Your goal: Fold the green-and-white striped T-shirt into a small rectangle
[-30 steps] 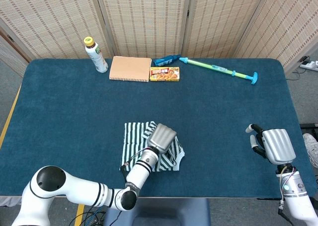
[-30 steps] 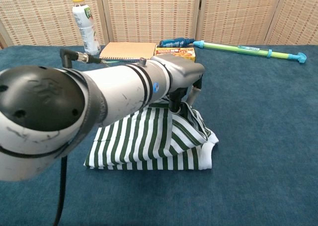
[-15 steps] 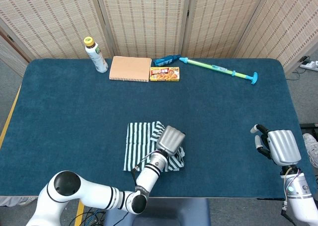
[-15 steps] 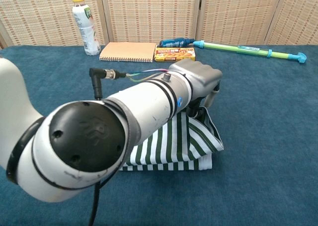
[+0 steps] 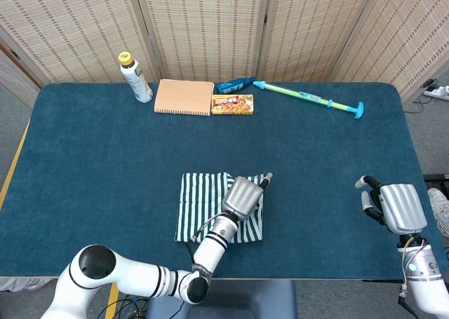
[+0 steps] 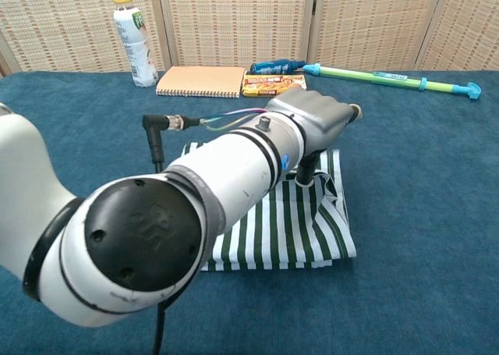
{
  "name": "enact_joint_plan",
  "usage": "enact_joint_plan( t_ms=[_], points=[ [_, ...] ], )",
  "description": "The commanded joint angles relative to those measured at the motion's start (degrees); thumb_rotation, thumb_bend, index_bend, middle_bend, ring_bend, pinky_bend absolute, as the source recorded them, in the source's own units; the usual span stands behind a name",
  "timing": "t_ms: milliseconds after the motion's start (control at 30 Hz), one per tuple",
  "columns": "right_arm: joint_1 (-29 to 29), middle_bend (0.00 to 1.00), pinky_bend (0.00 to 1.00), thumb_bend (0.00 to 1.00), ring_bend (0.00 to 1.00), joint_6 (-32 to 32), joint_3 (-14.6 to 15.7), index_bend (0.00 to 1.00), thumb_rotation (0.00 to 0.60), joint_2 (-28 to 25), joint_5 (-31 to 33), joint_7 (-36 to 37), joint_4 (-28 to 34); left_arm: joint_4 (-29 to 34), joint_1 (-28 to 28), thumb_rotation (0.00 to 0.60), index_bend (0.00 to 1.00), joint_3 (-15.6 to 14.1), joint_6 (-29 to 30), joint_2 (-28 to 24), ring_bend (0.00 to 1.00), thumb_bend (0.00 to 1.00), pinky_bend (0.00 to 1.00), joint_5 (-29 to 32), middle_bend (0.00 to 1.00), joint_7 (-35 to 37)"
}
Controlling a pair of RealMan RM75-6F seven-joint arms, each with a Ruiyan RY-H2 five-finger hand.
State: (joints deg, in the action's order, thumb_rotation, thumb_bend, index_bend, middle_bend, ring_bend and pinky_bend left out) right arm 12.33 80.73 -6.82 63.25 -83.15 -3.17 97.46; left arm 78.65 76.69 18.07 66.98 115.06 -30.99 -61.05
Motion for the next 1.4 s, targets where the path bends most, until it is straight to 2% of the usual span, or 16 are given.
enact_joint_plan(
  t_ms=[33,200,367,733,1000,1233,1400],
  points=[
    [-0.03,0.97,1.0,0.57,1.0,0.07,-0.06,0.44,0.6,-0.05,-0.04,0.0,0.06,0.46,-0.49,0.6,0.0,0.21,0.24,-0.42,0.78,0.28,0.91,-0.25,0.81,0.04],
    [-0.06,0.97,1.0,0.57,1.0,0.25,-0.26,0.44,0.6,-0.17,-0.07,-0.07,0.19,2.68,-2.29,0.6,0.0,0.7,0.79,-2.45,0.77,0.28,0.91,-1.47,0.8,1.76],
    [-0.02,0.97,1.0,0.57,1.0,0.07,-0.25,0.44,0.6,-0.04,-0.11,0.0,0.14,4.0,-4.07,0.6,0.0,-0.42,0.6,-4.74,0.77,0.28,0.91,-1.65,0.8,1.72],
    [-0.06,0.97,1.0,0.57,1.0,-0.13,-0.32,0.44,0.6,0.11,0.17,-0.23,0.04,5.18,-3.13,0.6,0.0,0.19,-2.74,-5.42,0.77,0.28,0.89,6.58,0.8,-2.84],
    [-0.14,0.97,1.0,0.57,1.0,-0.41,-0.4,0.44,0.6,0.21,0.76,-0.35,-0.2,0.57,-1.59,0.6,0.0,0.79,-3.99,-3.61,0.77,0.28,0.89,6.36,0.8,-2.28],
    [-0.12,0.97,1.0,0.57,1.0,-0.43,-0.66,0.44,0.6,0.16,1.09,-0.5,-0.05,-7.15,-1.61,0.6,0.0,1.24,-4.99,-0.38,0.77,0.28,0.89,-1.21,0.79,4.78],
    [-0.13,0.97,1.0,0.57,1.0,-0.38,-0.86,0.44,0.6,0.13,1.38,-0.66,0.13,-13.11,-2.1,0.6,0.0,3.44,-3.89,2.52,0.77,0.25,0.89,-6.24,0.79,11.97]
  ],
)
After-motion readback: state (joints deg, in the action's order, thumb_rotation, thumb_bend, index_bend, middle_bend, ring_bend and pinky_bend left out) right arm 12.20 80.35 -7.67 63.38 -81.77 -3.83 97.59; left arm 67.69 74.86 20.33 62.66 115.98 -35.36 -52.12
